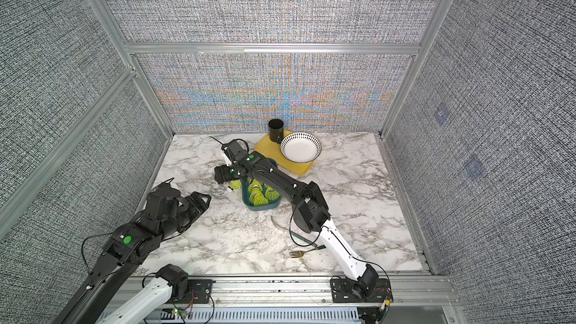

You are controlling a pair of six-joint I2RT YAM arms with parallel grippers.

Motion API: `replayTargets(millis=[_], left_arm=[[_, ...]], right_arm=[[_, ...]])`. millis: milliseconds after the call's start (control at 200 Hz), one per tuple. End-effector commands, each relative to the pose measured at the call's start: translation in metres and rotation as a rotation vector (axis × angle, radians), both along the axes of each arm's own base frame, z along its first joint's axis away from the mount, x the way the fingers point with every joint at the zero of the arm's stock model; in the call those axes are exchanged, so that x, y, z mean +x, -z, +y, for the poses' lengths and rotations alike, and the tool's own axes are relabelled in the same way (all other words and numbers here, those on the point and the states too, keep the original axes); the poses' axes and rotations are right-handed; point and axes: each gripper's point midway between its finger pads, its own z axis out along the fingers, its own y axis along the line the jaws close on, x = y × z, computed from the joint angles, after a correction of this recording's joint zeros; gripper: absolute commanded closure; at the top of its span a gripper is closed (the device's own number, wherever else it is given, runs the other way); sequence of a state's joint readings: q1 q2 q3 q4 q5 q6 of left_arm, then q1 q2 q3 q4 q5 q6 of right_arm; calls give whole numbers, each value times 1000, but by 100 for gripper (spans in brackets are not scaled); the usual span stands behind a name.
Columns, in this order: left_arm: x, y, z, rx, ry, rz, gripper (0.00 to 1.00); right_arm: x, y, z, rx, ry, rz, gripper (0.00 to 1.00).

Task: Put the shuttlecocks into the storage box
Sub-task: Pick up the shuttlecock at the center of the board.

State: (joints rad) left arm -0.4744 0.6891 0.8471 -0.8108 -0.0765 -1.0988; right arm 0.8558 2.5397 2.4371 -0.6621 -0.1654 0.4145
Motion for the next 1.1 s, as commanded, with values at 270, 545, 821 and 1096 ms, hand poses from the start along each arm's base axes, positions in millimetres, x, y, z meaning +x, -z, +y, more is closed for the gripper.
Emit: replayTargets(millis=[270, 545, 821, 1096], left_arm=[[1, -3, 1, 12, 7, -11, 22], [3, -7, 0, 14, 10, -21, 22], [6, -9, -1, 16, 9, -23, 22], [4, -1, 0, 9, 7, -27, 19]], right_arm=[[13, 21, -8, -108, 89, -78, 11], [8, 34, -4, -107, 65, -35, 13], [-15, 16, -2, -2, 19, 96, 21], [-16, 13, -5, 93, 11, 221, 41]])
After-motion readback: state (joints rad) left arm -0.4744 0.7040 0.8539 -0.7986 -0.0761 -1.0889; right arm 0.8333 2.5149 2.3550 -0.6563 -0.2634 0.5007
